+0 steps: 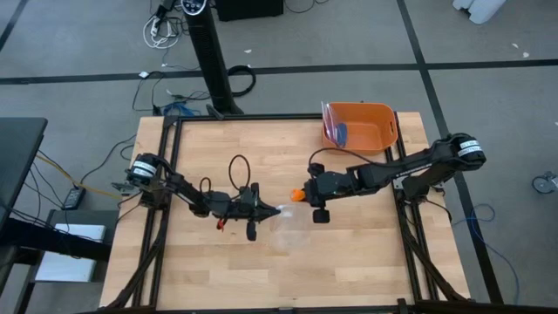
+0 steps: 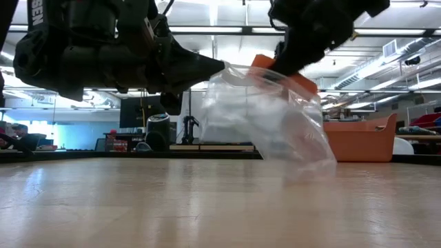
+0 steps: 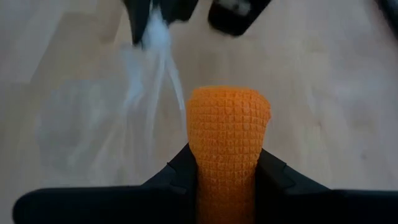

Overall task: Roll bandage
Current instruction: Put the rolled orange bandage into the transparent zip bag

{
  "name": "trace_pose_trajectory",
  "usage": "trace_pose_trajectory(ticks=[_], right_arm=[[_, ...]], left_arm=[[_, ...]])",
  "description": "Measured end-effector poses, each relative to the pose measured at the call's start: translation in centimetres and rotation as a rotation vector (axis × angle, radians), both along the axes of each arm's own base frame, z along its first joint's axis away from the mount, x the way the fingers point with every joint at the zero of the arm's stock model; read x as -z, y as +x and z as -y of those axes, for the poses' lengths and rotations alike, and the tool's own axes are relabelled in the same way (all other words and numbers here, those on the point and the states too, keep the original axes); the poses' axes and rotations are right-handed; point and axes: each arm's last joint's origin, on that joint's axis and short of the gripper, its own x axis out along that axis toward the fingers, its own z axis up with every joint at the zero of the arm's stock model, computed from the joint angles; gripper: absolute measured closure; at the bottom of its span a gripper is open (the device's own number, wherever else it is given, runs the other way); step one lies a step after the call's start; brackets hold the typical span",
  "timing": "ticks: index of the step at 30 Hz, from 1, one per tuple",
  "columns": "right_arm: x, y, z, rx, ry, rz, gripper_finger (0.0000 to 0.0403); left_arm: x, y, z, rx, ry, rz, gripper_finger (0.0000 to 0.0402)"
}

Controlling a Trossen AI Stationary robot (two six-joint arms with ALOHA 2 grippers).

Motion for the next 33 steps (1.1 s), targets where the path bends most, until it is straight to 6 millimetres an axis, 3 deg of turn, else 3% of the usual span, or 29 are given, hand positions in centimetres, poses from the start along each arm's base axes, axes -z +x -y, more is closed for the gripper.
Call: trace_pose_trajectory(ticks=[8,17,27,33], right_arm=[[-1.9,0.1,-0.3,-0.064,0.068,-0.076,0.0314],[-4.1,0.2,-0.5,-0.001,0.016,-0.090,0.0314],[-4.0,-0.3,-0.9,-0.038,0.106,-0.165,0.0314],[-6.9,-0.5,-1.5,0.010,0.044,-0.159,0.0315]], left_arm=[[0.0,0.0,-0.1,0.000,-0.002,-0.001,0.0401],[0.0,0.0,-0.1,0.000,-0.002,-0.001,0.0401],[0.0,0.0,-0.1,0.001,-0.002,-0.004,0.0401],[0.2,0.0,-0.1,0.001,0.001,-0.016,0.0401]])
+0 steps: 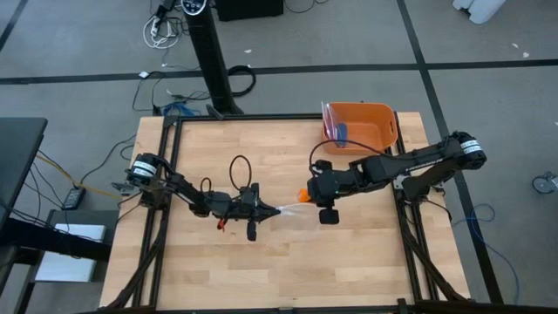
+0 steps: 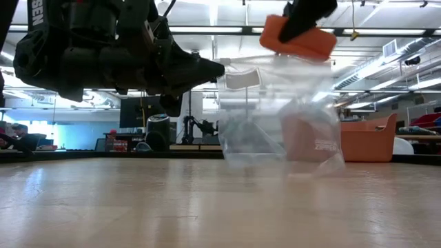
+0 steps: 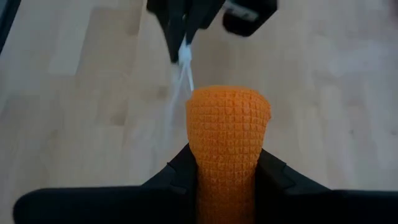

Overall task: Roll bandage
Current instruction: Put the rolled orange bandage into the transparent zip bag

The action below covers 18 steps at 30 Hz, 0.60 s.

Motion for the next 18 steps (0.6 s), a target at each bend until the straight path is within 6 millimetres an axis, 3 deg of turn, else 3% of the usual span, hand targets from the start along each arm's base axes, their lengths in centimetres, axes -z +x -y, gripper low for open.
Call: trace_pose_trajectory(ticks=[3,6,18], right_arm=[[-1.0,0.1,0.0,-0.002,0.007,0.018,0.0315],[-0.9,-0.1,-0.1,-0.003,0.032,-0.016,0.0315],[4.4,1.9,-0.5,-0.053,0.095,-0.310,0.0315]], left_arm=[[0.1,0.0,0.0,-0.004,0.003,-0.015,0.0401],[0.1,0.1,0.0,-0.007,0.002,-0.014,0.0401],[-0.4,2.1,0.5,0.013,0.052,-0.079,0.0401]])
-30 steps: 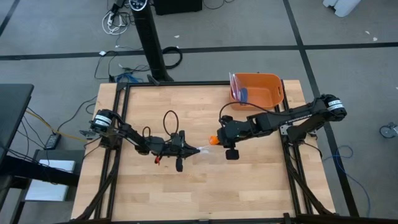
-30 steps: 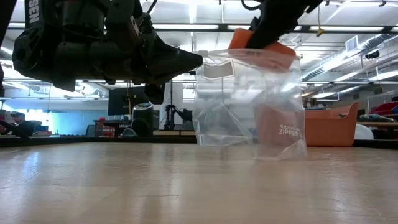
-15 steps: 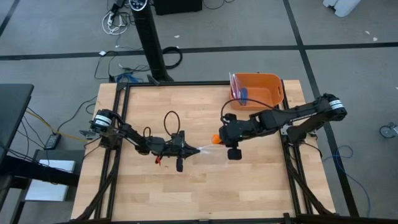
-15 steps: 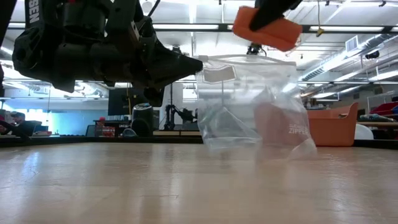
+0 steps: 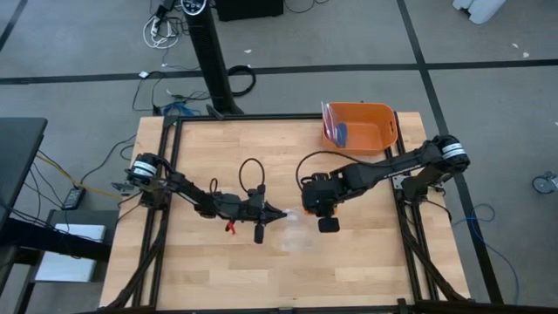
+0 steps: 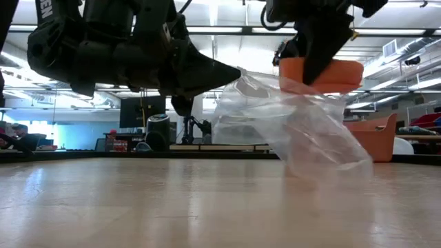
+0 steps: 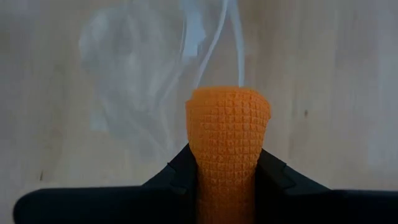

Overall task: Roll bandage
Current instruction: Put the rolled orange bandage into the transparent zip bag

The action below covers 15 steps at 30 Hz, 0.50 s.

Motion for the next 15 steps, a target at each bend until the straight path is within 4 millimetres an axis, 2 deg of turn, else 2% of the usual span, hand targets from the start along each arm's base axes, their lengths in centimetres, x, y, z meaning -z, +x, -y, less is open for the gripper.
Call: trace_pose_trajectory(ticks=[9,15], right_arm=[[-0.9,0.1,-0.1,-0.006,0.035,0.010,0.0315],[0.9,1.0,0.4,-0.009,0.087,-0.078,0.0315]], left_arm=[[0.0,0.1,-0.4,-0.011,0.001,-0.001,0.0401],[-0.4,0.4,-0.3,0.008,-0.004,0.015,0.0401]])
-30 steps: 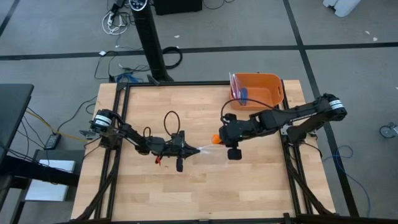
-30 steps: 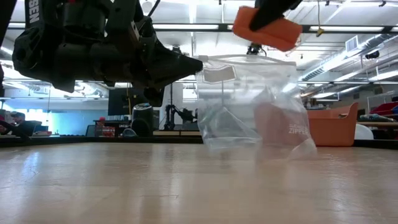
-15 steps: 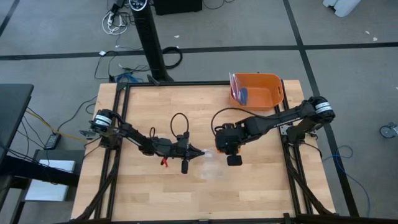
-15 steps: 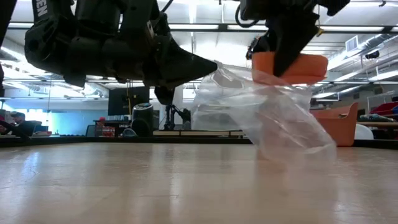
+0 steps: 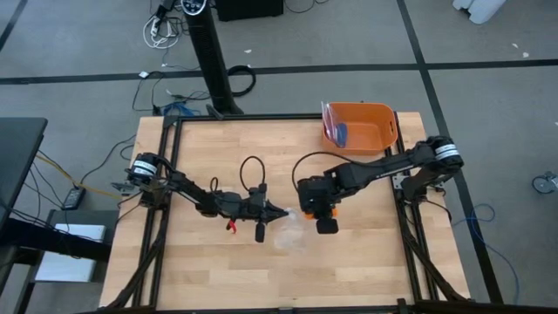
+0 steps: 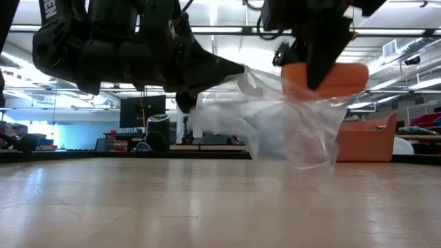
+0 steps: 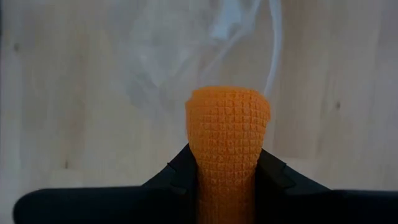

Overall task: Roll bandage
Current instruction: Put the rolled orange bandage into the transparent zip bag

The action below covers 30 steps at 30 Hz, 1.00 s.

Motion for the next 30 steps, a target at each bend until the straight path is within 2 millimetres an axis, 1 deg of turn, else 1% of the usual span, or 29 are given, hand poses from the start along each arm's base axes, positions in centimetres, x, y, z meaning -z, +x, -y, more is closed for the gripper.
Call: trace_pose_trajectory(ticks=[4,6,11,18,23,26,30], right_arm=[[1.7,0.8,0.2,-0.005,0.025,-0.063,0.0315],[2.1,0.9,0.4,-0.001,0.028,-0.077,0.0315],[2.2,1.2,0.8,0.015,0.041,-0.069,0.0315],[1.9,1.8,-0.3,-0.091,0.186,0.002,0.0315],[1.8,1.9,-0.2,-0.056,0.185,0.004,0.0315],[2.4,2.2,-0.1,-0.027,0.189,-0.018,0.0315],[3.9,2.7,-0.3,-0.030,0.217,-0.070,0.0315]], left_arm=[[-0.3,0.4,0.2,0.018,0.002,0.003,0.0401],[-0.4,0.6,0.2,0.035,0.004,-0.001,0.0401],[-0.5,0.8,0.3,0.050,0.004,-0.002,0.0401],[-0.6,0.9,0.3,0.050,0.003,-0.003,0.0401],[-0.6,0.9,0.3,0.049,-0.004,-0.003,0.0401],[-0.5,0.9,0.3,0.049,-0.005,-0.004,0.0401],[-0.5,0.9,0.3,0.050,-0.006,-0.008,0.0401]])
